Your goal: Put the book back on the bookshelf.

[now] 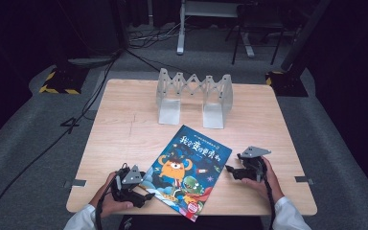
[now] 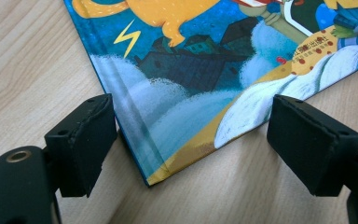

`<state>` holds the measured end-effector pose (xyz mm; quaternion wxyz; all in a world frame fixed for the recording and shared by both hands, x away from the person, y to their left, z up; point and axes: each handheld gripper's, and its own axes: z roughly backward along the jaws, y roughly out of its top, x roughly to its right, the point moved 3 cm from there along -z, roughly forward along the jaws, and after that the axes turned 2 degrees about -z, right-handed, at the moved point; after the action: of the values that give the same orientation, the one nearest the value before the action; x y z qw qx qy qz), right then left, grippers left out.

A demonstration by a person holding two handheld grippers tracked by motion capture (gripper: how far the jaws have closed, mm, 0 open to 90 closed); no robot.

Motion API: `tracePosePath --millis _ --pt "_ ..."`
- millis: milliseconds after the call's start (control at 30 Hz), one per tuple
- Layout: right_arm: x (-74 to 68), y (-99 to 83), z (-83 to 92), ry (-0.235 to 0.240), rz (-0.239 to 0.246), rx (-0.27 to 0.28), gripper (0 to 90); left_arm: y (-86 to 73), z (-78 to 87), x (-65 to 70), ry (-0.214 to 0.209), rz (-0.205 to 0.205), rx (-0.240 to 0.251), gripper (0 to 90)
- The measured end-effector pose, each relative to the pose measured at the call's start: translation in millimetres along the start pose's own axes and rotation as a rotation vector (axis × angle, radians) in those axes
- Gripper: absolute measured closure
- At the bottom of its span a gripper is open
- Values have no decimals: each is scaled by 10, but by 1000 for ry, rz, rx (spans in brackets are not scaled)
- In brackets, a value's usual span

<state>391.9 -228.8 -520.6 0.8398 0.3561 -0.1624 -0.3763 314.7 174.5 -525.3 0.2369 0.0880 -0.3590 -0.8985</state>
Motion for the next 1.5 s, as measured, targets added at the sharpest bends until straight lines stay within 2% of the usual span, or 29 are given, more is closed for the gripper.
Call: tracePosePath --millis 67,233,367,433,567,700,1067,1333,1367,1500 --pt "-83 -62 56 46 14 -3 288 8 -3 19 -5 -3 -4 165" --pt "-213 -76 83 81 56 -8 318 61 -49 87 -44 -1 8 181" --pt "-224 -41 45 90 60 -10 314 115 -104 135 -43 -20 4 167" --pt "-194 -20 31 76 61 -14 308 140 -127 147 -50 -17 4 166" --pt "-83 5 1 40 19 -12 308 176 -155 177 -73 -10 18 205" --pt "-14 45 -29 -3 8 -9 316 217 -193 215 -66 -25 19 234" --pt "150 98 -91 -58 -38 -1 316 311 -281 268 -84 -28 29 268" --pt "230 55 -57 -46 -68 0 320 382 -351 337 -106 -38 38 280" --pt "235 45 -46 -42 -66 -2 320 385 -353 343 -113 -30 36 280" --pt "233 14 -4 -31 -53 -12 316 408 -381 363 -118 -39 43 280"
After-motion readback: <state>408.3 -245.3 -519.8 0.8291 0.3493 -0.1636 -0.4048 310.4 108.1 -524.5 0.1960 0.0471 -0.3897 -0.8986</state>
